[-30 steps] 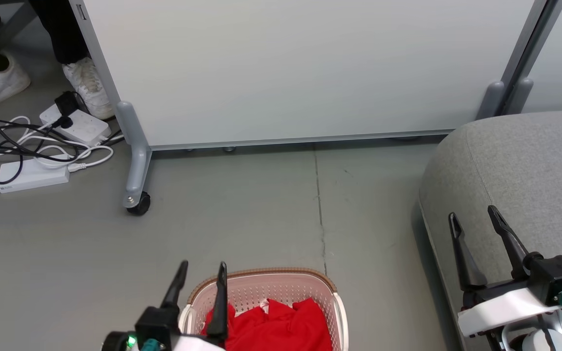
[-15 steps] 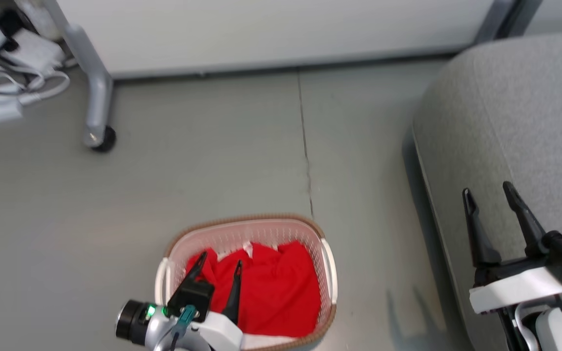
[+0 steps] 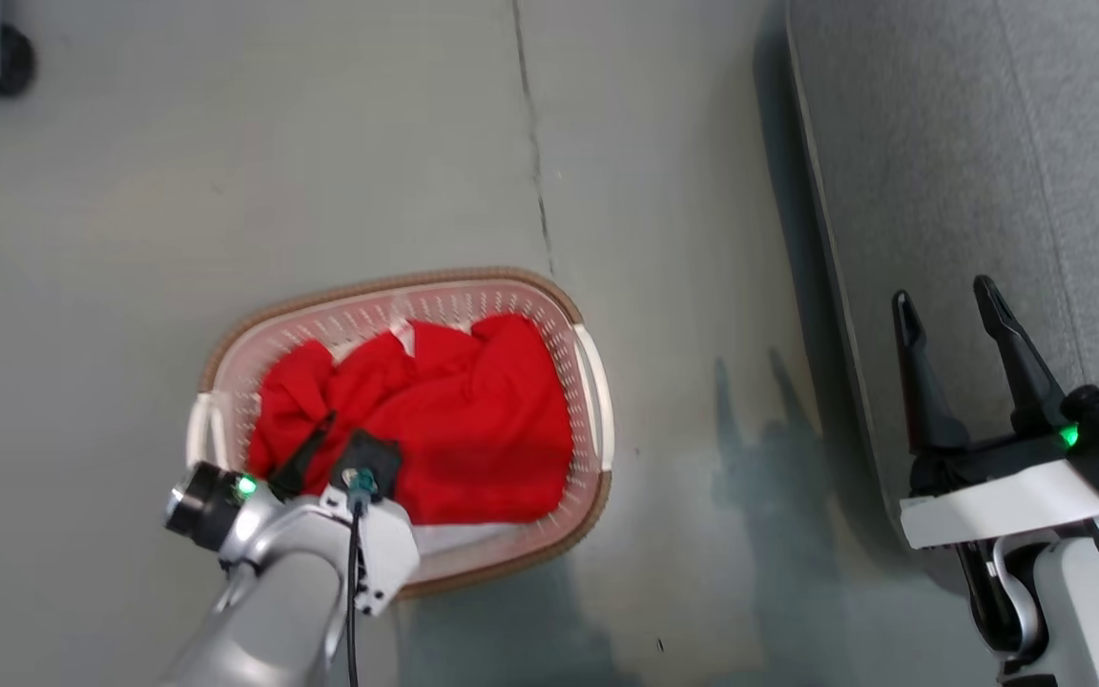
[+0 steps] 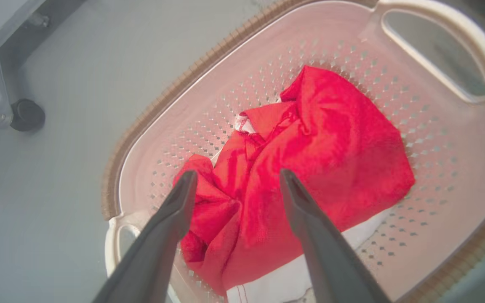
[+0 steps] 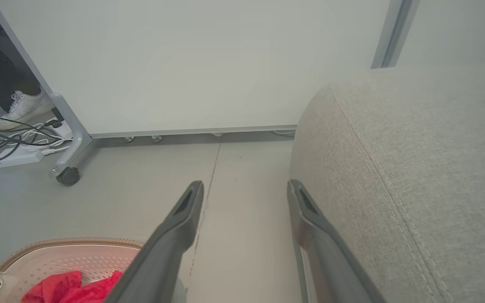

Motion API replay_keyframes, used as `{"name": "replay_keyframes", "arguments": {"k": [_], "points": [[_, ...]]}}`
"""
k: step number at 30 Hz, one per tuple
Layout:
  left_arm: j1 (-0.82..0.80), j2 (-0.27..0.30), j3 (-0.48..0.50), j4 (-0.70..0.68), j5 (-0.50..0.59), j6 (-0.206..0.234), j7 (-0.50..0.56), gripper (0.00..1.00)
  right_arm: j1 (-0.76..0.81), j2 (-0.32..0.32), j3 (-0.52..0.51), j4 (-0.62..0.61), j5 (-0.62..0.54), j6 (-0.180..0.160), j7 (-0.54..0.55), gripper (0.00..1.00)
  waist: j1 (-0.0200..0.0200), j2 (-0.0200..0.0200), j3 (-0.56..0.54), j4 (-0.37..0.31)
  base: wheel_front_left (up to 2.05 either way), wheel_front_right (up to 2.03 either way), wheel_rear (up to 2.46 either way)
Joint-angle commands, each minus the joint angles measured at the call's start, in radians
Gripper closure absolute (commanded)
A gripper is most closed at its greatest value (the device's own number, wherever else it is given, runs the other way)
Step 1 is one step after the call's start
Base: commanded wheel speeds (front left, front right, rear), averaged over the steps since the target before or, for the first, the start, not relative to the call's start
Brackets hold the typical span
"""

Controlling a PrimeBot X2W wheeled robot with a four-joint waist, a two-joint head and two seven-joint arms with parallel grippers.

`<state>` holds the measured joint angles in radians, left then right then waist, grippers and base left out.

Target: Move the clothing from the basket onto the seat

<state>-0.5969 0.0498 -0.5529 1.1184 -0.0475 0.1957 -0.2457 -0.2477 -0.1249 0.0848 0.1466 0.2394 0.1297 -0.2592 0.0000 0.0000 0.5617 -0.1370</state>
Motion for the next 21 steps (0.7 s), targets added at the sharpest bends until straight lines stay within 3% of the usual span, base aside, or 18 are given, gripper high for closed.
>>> {"name": "replay_keyframes", "arguments": {"k": [1, 6, 21], "points": [[-0.055, 0.008, -0.003, 0.047, 0.005, 0.005, 0.021, 0.00, -0.024, 0.005, 0.010, -0.006, 0.009, 0.002, -0.005, 0.00, 0.0000, 0.0000, 0.100, -0.049, 0.00, 0.00, 0.00], [-0.172, 0.013, -0.007, 0.119, 0.009, 0.013, 0.029, 0.00, -0.044, 0.012, 0.031, -0.005, 0.031, 0.002, -0.005, 0.00, 0.0000, 0.0000, 0.176, -0.065, 0.00, 0.00, 0.00], [-0.321, 0.078, -0.084, 0.169, 0.070, 0.042, 0.269, 0.00, -0.099, 0.059, 0.122, -0.015, 0.132, 0.002, -0.005, 0.00, 0.0000, 0.0000, 0.302, -0.117, 0.00, 0.00, 0.00]]}}
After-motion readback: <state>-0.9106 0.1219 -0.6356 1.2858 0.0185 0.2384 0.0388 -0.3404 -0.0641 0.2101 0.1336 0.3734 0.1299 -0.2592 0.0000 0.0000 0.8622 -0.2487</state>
